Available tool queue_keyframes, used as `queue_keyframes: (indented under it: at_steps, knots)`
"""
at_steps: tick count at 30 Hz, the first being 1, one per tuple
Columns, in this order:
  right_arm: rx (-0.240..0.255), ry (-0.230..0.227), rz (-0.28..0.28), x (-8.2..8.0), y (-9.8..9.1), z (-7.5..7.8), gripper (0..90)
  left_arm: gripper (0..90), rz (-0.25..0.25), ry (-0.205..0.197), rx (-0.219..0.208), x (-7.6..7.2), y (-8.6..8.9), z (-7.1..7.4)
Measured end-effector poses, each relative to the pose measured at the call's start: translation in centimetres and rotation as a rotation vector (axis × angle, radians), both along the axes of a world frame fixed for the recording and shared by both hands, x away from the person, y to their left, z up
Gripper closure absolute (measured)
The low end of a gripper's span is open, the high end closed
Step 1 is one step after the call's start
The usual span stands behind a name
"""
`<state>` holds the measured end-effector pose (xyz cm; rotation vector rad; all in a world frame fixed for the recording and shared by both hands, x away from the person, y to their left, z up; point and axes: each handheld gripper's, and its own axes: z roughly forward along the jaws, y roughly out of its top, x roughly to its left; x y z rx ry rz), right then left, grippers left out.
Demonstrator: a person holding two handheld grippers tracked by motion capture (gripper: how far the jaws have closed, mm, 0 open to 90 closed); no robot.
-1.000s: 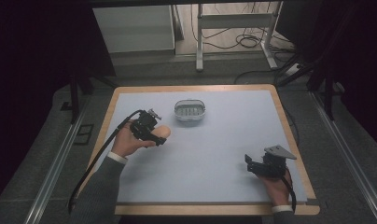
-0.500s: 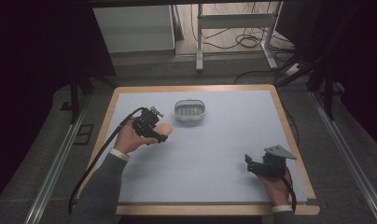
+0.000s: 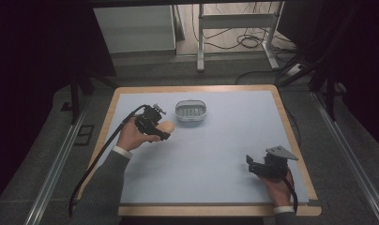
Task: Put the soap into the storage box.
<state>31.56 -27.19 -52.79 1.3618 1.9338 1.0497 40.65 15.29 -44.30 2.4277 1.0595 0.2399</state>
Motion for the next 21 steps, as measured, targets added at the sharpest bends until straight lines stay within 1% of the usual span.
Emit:
queue_keyframes:
  at_steps: [4, 5, 7, 10, 12, 15, 21]
  knots:
    - [0.0, 0.0, 0.0, 0.0, 0.0, 0.0, 9.4, 32.4, 0.005, 0.001, 0.001, 0.2, 0.0, 0.0]
    - [-0.001, 0.0, 0.0, 0.0, 0.0, 0.0, 9.4, 32.4, -0.002, 0.008, -0.01, 0.4, 0.1, 0.0]
    - [-0.003, 0.0, 0.0, 0.0, 0.0, 0.0, 9.4, 32.4, -0.002, 0.008, -0.014, 0.4, 0.1, 0.1]
    - [-0.003, 0.0, 0.0, 0.0, 0.0, 0.0, 9.4, 32.4, -0.004, 0.006, -0.004, 0.6, 0.1, 0.2]
    - [-0.004, 0.0, 0.0, 0.0, 0.0, 0.0, 9.4, 32.4, 0.001, 0.005, -0.015, 0.6, 0.1, 0.3]
    - [-0.002, 0.001, 0.0, 0.0, 0.0, 0.0, 9.4, 32.4, -0.001, 0.003, -0.007, 0.9, 0.0, 0.4]
    - [0.0, 0.002, 0.0, 0.0, 0.0, 0.0, 9.4, 32.4, -0.003, -0.003, -0.005, 1.2, -0.3, 0.6]
